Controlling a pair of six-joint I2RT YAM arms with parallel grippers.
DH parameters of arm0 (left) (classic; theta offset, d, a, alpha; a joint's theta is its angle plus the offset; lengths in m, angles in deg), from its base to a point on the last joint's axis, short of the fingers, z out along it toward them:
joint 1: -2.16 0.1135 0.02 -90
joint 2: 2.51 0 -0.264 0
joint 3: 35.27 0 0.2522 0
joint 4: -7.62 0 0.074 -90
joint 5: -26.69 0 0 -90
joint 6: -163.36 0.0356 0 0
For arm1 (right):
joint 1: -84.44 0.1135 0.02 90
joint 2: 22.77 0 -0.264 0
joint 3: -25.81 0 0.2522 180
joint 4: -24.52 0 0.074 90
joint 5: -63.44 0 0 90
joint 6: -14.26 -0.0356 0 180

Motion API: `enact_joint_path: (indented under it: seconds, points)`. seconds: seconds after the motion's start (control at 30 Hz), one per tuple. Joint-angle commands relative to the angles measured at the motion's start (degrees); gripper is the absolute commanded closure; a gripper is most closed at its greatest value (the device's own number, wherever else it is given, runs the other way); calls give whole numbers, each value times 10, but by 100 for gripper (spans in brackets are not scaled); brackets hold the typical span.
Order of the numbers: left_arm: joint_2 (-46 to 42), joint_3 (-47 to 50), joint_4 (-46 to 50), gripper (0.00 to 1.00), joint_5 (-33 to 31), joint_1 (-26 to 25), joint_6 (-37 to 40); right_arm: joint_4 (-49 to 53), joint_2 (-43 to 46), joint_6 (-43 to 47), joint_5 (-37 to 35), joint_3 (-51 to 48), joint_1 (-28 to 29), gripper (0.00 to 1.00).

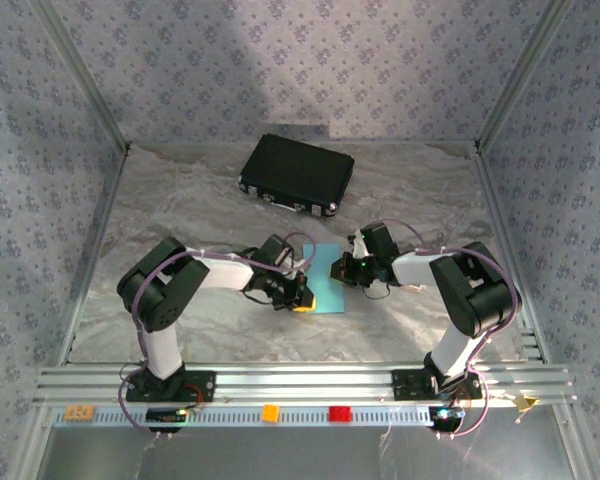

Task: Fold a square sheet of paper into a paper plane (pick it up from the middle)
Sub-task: First fold the square sheet of paper in half at the center of the table.

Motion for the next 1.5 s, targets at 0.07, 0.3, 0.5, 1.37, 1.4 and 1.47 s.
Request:
enact_joint_path:
  seconds: [0.07, 0.3, 0.5, 1.37, 1.4, 1.47]
  points:
    - [-27, 46, 76, 100, -9, -11, 32, 85, -21, -2, -54, -32, -7, 100]
    - [-70, 60, 64, 100, -6, -18, 29, 85, -21, -2, -52, -30, -7, 100]
    - [-135, 12, 47, 100, -46, -5, 11, 86, -16, -2, -53, -30, -6, 100]
    - [-3, -54, 14, 100, -79, 44, -16, 79, -18, -2, -51, -34, -10, 100]
    - [-5, -67, 13, 100, -75, 46, -19, 81, -17, -2, -51, -34, -11, 100]
    - [-2, -92, 14, 100, -66, 53, -22, 80, -16, -2, -50, -33, -12, 100]
